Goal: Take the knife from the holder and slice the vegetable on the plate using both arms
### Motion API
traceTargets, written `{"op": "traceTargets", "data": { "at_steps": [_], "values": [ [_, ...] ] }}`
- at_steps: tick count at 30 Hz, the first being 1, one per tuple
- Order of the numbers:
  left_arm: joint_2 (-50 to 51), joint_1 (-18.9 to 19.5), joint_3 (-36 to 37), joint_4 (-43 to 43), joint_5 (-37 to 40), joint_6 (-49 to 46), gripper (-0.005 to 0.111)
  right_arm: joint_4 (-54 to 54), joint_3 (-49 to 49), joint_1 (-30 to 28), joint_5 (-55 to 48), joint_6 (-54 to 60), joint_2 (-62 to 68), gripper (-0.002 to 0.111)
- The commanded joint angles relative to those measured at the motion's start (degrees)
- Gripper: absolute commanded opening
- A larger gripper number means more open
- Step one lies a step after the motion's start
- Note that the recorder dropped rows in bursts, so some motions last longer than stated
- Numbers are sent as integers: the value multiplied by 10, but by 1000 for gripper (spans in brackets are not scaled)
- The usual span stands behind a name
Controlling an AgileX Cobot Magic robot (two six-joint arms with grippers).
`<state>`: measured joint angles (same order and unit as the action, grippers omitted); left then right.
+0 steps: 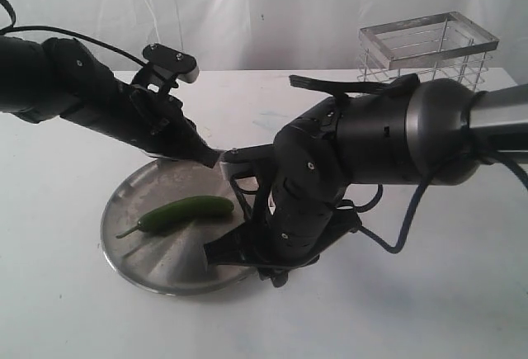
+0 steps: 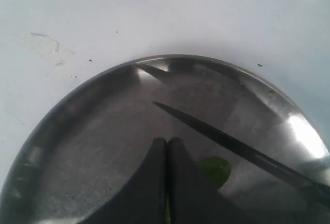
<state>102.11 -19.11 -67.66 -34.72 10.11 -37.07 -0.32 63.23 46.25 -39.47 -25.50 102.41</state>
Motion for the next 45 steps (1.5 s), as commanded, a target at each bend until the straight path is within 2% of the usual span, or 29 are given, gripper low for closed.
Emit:
{"op": "traceTargets", "data": {
  "at_steps": [1, 9, 20, 23, 27, 29, 45],
  "values": [
    [9, 1, 3, -35, 2, -2, 0, -3, 1, 0, -5, -2, -1, 0],
    [26, 1, 3, -48, 6, -3, 0, 60, 1, 0, -13, 69, -1, 0],
    [26, 1, 3, -89, 11, -4, 0, 61, 1, 0, -11, 73, 0, 0],
    [26, -3, 3, -126, 17, -51, 0, 60, 1, 0, -11, 73, 0, 0],
    [26, -10, 3, -203, 38, -173, 0, 54, 1, 0, -11, 73, 4, 0],
    [26, -10, 3, -227, 44, -204, 0, 53, 1, 0, -9, 72, 6, 0],
    [72, -10, 3, -231, 20, -207, 0, 41, 1, 0, 13, 54, 12, 0]
  ]
}}
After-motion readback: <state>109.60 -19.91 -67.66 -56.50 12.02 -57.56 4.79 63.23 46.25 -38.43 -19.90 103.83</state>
